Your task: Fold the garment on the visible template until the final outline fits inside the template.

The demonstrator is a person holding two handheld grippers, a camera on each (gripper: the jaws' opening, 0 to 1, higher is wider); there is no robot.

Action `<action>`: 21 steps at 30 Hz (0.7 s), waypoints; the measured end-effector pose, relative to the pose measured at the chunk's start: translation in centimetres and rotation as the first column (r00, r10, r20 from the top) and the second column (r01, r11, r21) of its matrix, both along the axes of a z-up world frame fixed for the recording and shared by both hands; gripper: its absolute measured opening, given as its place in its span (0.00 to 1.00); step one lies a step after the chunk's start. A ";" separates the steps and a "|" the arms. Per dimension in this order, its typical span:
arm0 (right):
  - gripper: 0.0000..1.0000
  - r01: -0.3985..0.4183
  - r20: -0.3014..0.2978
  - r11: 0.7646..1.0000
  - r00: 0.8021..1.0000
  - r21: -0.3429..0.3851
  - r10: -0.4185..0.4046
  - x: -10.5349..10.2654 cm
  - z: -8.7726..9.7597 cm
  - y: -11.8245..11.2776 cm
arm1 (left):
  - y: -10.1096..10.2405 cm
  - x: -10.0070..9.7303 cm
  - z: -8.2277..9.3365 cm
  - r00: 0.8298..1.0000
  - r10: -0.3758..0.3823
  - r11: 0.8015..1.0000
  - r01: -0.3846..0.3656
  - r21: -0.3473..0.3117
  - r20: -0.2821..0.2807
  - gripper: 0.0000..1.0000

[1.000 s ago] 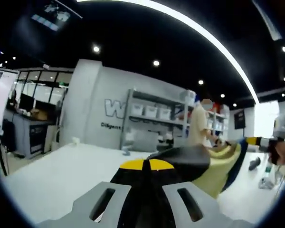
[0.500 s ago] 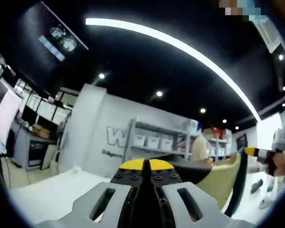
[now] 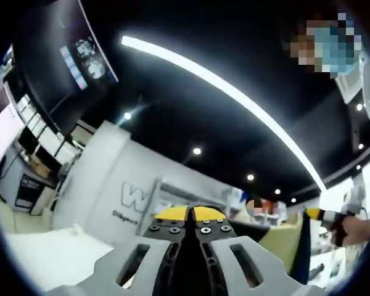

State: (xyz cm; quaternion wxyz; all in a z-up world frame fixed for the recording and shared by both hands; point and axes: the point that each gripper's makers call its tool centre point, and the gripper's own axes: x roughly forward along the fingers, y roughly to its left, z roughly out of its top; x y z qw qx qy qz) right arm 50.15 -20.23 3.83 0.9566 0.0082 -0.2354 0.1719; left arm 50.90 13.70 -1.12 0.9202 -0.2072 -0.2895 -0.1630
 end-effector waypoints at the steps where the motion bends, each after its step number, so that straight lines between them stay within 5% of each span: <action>1: 0.00 -0.003 0.011 1.000 1.000 0.002 0.003 -0.2 0.6 -0.1 | 0.0 -0.3 0.4 1.000 -0.008 1.000 0.009 -0.013 0.016 0.00; 10: 0.00 -0.024 0.033 1.000 0.999 0.006 0.024 -1.3 1.8 0.5 | -0.1 -1.3 1.2 0.999 -0.024 0.999 0.025 -0.028 0.043 0.00; 14: 0.00 -0.029 -0.001 0.999 1.000 -0.014 0.029 -1.4 0.7 0.7 | -0.4 -1.6 0.7 0.999 -0.034 0.999 0.035 -0.013 0.025 0.00; 18: 0.00 -0.018 -0.079 1.000 0.997 -0.006 0.018 -0.6 -2.0 0.2 | -0.9 -1.4 -1.2 0.999 -0.029 0.999 0.031 0.035 -0.038 0.00; 21: 0.00 -0.008 -0.136 1.000 0.991 -0.003 0.007 0.7 -4.7 -0.5 | -1.2 -0.3 -4.2 0.993 -0.018 0.997 0.026 0.070 -0.114 0.00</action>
